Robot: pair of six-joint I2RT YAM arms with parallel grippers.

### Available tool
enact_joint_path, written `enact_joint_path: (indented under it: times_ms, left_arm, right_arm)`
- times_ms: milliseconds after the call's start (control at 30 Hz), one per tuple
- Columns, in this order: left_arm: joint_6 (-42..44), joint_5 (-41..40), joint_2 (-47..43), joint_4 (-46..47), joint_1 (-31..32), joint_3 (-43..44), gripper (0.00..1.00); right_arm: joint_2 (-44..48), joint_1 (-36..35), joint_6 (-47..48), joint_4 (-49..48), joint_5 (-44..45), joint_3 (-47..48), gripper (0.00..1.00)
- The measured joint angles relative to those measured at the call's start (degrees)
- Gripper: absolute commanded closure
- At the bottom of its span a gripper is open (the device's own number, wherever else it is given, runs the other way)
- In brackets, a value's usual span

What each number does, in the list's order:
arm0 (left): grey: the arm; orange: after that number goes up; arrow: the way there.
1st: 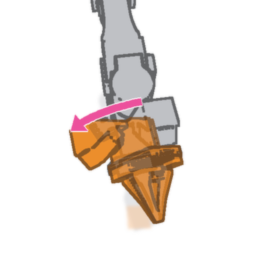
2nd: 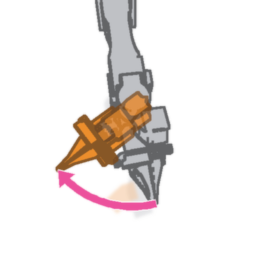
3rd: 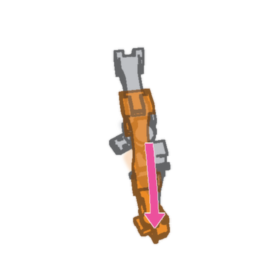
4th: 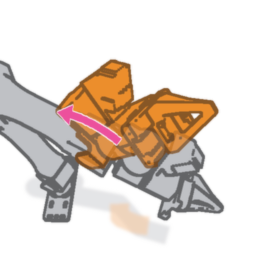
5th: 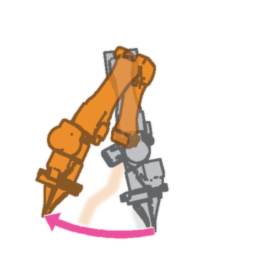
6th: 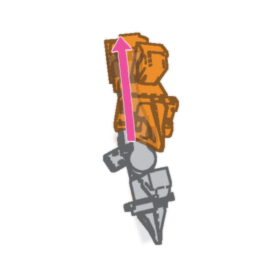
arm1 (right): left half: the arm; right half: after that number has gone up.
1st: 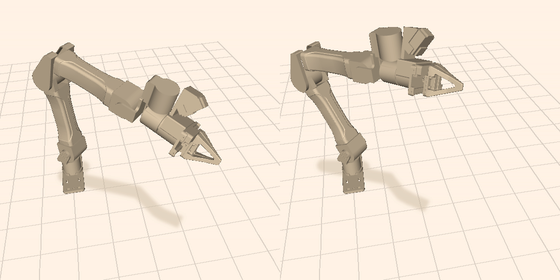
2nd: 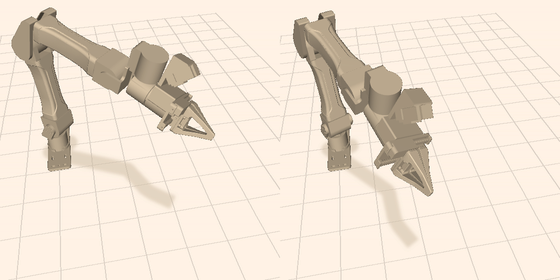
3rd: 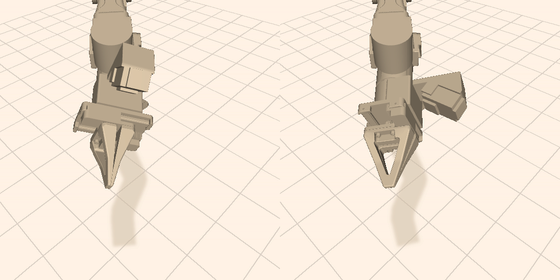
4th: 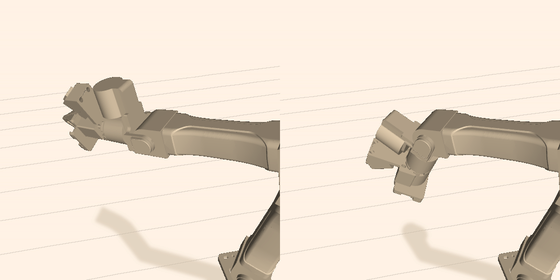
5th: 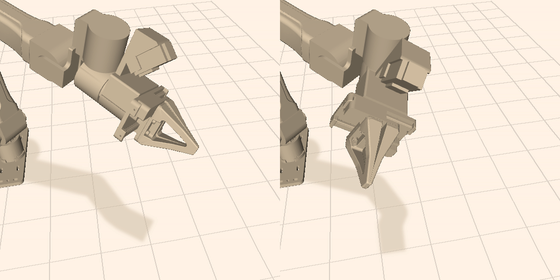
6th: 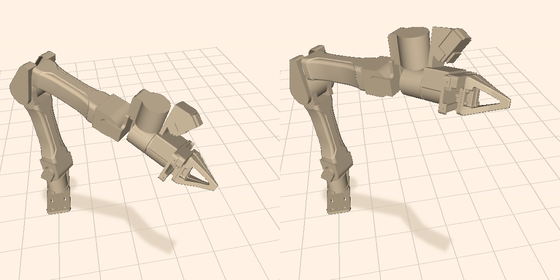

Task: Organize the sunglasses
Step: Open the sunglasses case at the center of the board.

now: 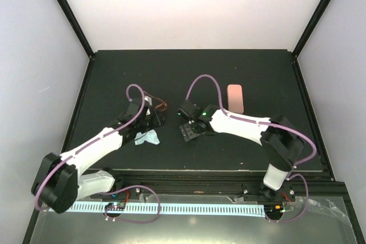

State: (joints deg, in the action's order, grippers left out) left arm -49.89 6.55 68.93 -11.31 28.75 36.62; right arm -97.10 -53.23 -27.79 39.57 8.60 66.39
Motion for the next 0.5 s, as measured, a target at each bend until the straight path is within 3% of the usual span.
enact_joint_path:
  times_ms: [233, 500]
  left_arm:
    - [0.7, -2.9, -11.6, -4.0, -2.9, -4.1, 0.48]
    - [2.8, -3.7, -15.2, -5.6, -3.7, -4.7, 0.47]
  right_arm:
    - [-10.5, -4.0, -2.2, 5.6, 3.4, 10.2, 0.13]
    - [-16.1, -3.9, -3.4, 9.7, 4.6, 14.9, 0.22]
